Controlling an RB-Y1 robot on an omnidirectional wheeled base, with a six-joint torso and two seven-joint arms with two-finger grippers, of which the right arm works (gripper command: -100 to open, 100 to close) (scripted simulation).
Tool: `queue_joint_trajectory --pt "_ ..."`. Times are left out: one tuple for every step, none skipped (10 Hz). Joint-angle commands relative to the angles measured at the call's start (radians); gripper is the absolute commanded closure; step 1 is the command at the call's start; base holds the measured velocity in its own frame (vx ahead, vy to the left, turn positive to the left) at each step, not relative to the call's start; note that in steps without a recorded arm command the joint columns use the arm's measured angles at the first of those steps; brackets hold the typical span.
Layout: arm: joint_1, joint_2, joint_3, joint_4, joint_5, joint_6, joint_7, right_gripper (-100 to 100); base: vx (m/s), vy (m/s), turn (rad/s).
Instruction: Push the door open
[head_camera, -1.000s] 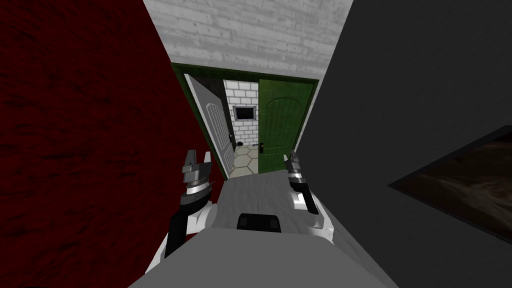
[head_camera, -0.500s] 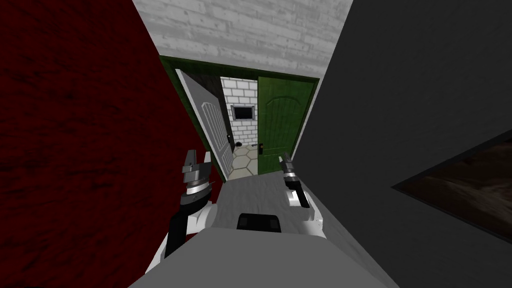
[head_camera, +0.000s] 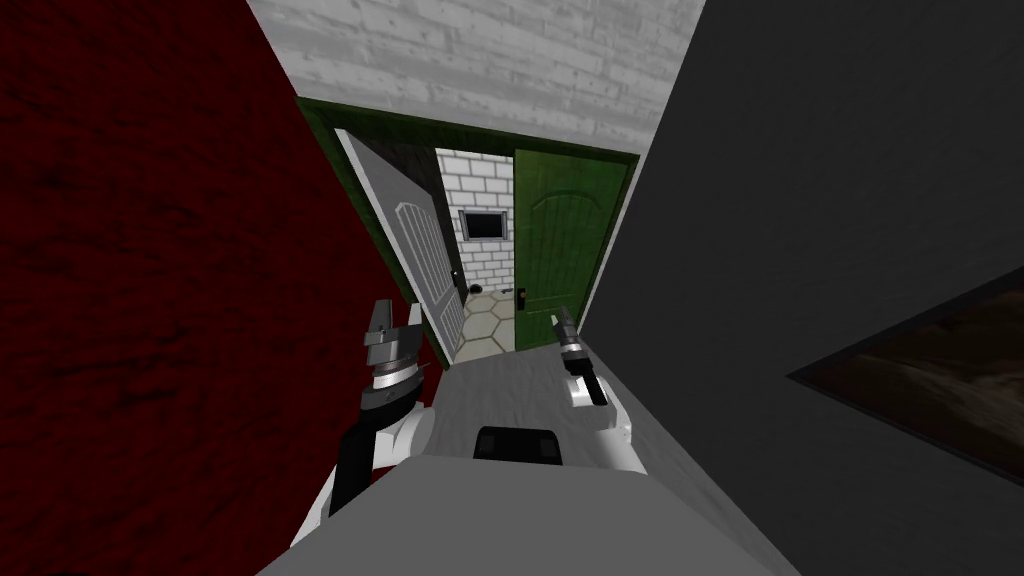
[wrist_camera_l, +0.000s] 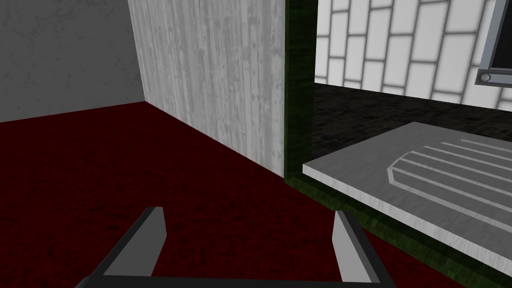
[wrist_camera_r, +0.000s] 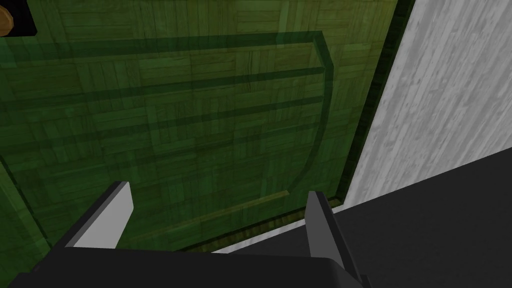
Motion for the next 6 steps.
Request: queue_joint_trajectory --pt "-0.032 -0.005 0.012 0.050 0.002 -0.004 -0.009 -100 0.071 0.024 -0.056" --pt "-0.032 -0.005 0.012 0.062 0.002 -0.004 -0.009 -100 0.065 0.019 -0.016" --pt "-0.053 -0.009 0.020 0.102 0.002 -0.007 -0.015 -100 0.064 0.013 -0.047" --pt "-0.074 -0.012 0.028 0.131 0.003 -0.009 -0.021 -100 0.076 0.021 -0.073" --pt "-0.074 -0.012 0.028 0.141 0.003 -0.009 -0.021 -100 0.060 0.024 -0.016" --pt "-0.096 -0.016 0.036 0.177 0.004 -0.011 -0.027 -100 0.057 0.027 -0.033"
